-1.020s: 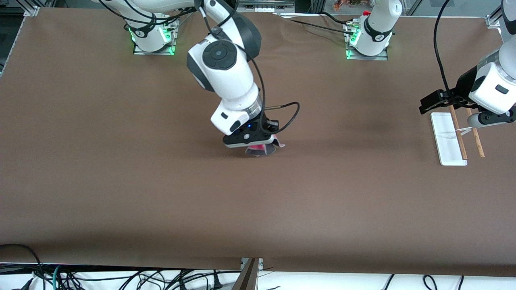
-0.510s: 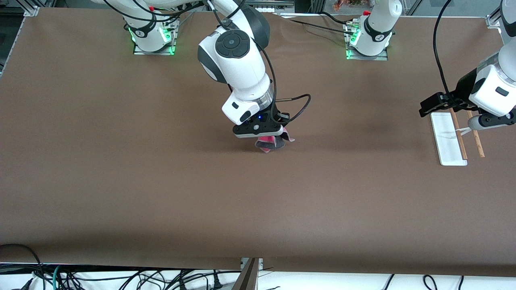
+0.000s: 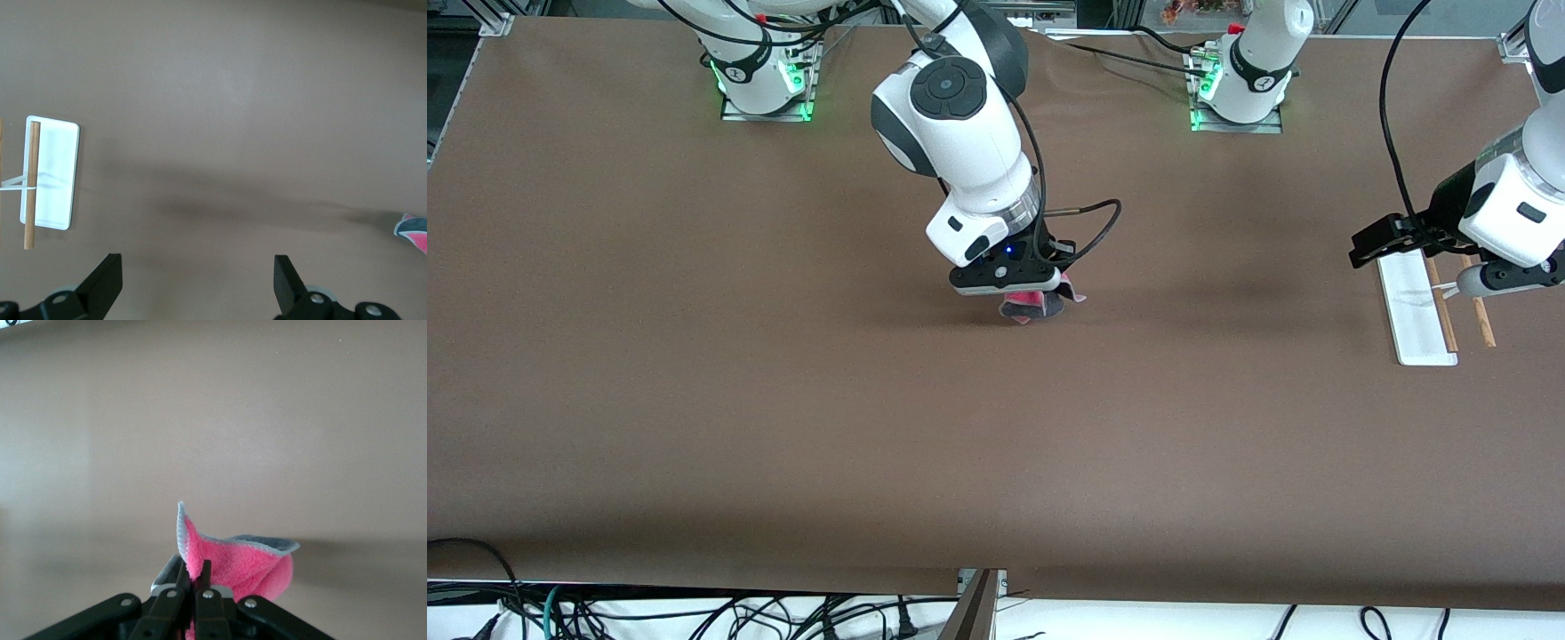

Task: Pass towel and hang on rack
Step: 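Hold the towel with the right gripper while the left gripper reaches it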

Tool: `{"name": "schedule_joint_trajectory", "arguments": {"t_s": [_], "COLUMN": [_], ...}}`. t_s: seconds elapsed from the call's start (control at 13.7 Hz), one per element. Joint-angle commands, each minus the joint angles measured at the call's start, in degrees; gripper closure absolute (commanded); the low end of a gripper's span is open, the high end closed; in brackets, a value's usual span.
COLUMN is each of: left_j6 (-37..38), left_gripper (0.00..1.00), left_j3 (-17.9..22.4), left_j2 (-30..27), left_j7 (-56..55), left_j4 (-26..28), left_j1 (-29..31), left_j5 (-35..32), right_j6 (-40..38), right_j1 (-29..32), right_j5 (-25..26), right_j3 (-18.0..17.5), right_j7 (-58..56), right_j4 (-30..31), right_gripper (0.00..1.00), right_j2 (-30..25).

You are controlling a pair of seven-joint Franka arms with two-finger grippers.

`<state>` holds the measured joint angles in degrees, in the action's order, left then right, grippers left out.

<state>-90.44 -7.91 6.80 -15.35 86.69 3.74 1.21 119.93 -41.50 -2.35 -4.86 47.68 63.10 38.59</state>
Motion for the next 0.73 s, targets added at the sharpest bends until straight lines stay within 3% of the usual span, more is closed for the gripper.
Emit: {"name": "schedule_joint_trajectory", "arguments": {"t_s": [0.0, 0.22, 0.36, 0.66], "left_j6": [0.5, 0.6, 0.6, 1.3], "left_gripper": [0.00, 0.00, 0.00, 0.00], "left_j3": [-0.2, -0.2, -2.7, -5.3], "left_j2": [2.2, 2.2, 2.4, 7.3], "left_j7": [-0.1, 0.0, 0.1, -0.3], "left_j4": [-3.1, -3.3, -3.6, -5.4], "left_j1": [-0.8, -0.9, -1.3, -2.4], "left_j5": [-0.8, -0.2, 1.1, 2.0], "right_j6": [-0.4, -0.2, -0.2, -0.3], "right_j1": [0.4, 0.5, 0.6, 0.7], "right_j5": [-0.6, -3.8, -4.8, -5.3], "right_j3": [-1.4, -1.4, -1.4, -1.4], "right_j7": [3.4, 4.9, 4.9, 4.9], "right_j4": [-1.7, -2.4, -2.7, -3.0], "right_gripper": [1.00, 1.00, 1.00, 1.00], "right_j2": [0.4, 0.4, 0.4, 0.4]}}
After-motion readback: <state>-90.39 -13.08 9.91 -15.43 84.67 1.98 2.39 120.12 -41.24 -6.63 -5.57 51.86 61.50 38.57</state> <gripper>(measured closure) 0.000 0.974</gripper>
